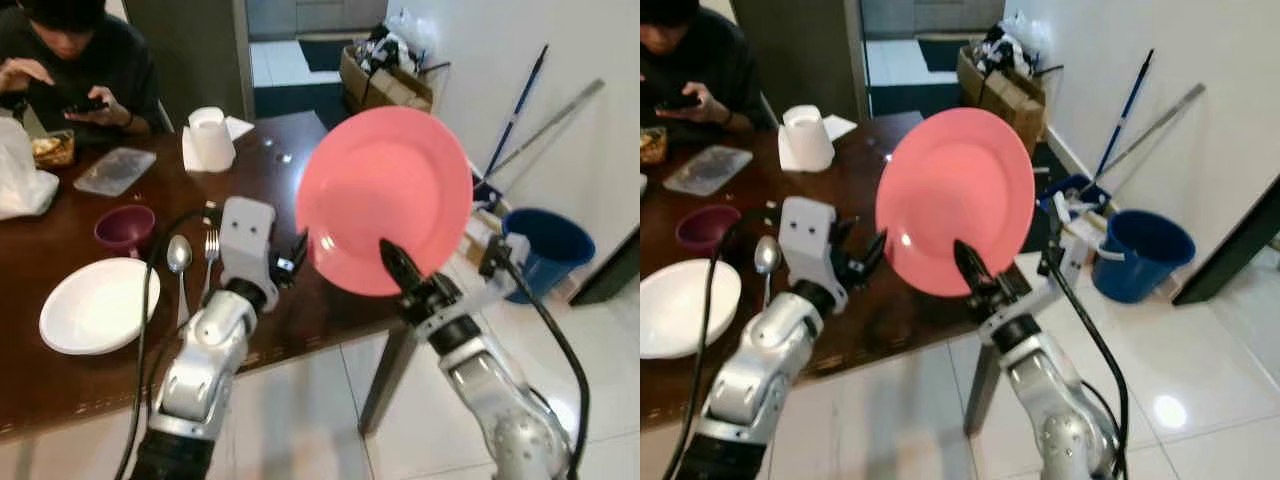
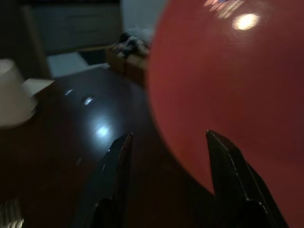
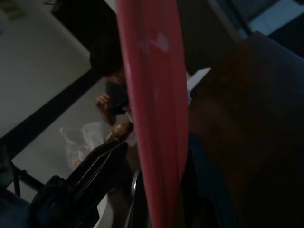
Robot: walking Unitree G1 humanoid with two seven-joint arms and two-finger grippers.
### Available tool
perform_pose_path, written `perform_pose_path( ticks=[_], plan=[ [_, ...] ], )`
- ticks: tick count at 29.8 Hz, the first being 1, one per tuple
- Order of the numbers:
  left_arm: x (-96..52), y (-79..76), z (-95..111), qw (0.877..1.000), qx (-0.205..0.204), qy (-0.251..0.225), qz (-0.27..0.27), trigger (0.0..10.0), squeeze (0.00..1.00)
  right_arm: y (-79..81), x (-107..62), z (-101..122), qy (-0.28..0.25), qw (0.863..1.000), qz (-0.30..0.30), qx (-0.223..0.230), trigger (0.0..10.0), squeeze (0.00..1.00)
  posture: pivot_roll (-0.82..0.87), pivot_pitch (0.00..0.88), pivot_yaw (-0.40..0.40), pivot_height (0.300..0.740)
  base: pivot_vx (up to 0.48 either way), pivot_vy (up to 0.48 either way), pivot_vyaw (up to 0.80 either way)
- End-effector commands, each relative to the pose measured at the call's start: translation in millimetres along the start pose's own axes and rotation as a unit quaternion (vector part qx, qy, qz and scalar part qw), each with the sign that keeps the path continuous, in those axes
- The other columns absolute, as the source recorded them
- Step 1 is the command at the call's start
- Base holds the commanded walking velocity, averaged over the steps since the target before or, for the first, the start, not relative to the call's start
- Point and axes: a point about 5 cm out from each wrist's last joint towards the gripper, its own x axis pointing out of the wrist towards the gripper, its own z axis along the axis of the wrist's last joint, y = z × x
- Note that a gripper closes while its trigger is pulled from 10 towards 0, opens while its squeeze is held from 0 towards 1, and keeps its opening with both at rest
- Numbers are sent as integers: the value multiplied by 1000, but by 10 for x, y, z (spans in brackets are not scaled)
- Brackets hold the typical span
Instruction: Setting the table
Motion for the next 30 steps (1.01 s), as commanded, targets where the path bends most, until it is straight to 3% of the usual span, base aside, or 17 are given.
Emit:
perform_pose_path(
  ticks=[1, 24, 27, 30],
  plan=[
    [-5, 4, -13, 1000, -3, 5, 0, 10000, 0, 21, -11, -10, 3, 1000, 5, -5, 10000, 0, -128, 0, 78, 740, 0, 0, 650],
    [-5, 13, -13, 1000, -11, 7, -4, 10000, 0, 27, -29, -41, 13, 1000, 20, 4, 10000, 0, -123, 0, 82, 740, 0, 0, 28],
    [5, 105, -10, 1000, 13, 14, 5, 10000, 0, -73, 0, -72, 22, 1000, -3, 20, 10000, 0, -110, 0, 88, 740, 0, 0, 0],
    [-5, 263, 14, 998, 64, 20, 1, 10000, 0, -190, 39, -175, 50, 998, -23, 31, 10000, 0, -99, 0, 102, 740, 0, 0, 0]
  ],
)
